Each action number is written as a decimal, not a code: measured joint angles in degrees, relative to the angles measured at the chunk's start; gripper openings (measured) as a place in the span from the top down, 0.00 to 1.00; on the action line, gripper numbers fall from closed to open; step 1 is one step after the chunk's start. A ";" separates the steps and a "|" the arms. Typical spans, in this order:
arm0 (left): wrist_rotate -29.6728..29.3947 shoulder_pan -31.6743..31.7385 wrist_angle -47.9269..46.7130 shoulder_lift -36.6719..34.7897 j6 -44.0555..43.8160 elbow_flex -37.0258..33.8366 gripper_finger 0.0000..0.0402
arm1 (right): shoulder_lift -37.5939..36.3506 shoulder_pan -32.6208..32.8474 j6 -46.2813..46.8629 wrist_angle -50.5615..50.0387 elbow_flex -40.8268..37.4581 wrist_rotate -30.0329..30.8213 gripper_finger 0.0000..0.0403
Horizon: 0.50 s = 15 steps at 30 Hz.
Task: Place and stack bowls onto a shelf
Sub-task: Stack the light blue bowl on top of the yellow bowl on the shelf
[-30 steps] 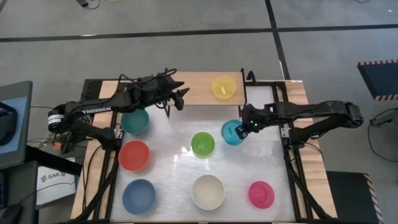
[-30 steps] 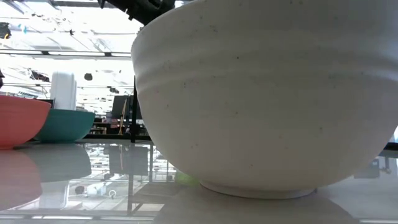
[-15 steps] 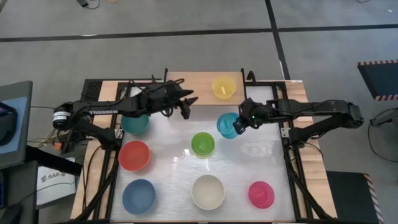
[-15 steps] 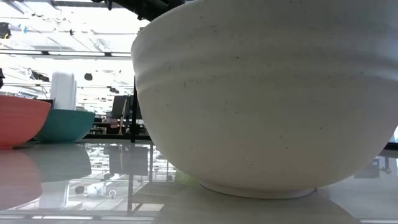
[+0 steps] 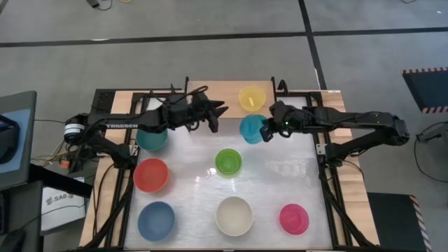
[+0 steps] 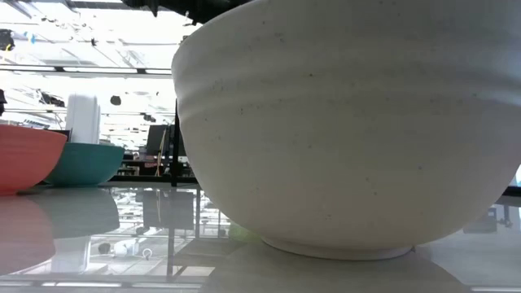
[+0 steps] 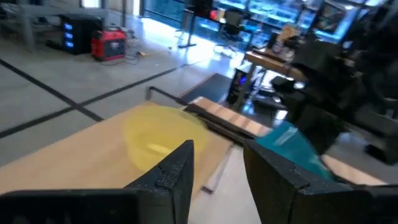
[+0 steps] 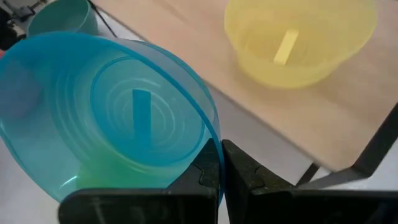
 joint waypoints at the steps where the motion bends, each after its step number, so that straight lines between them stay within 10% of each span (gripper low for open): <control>1: 0.34 -0.24 -0.51 1.05 0.00 1.02 0.71 | 0.00 -0.17 -0.72 -0.08 0.37 0.34 0.94; 15: 1.79 -1.40 -13.32 13.34 10.24 21.35 0.72 | -0.13 0.46 -2.46 -2.67 1.11 5.99 0.93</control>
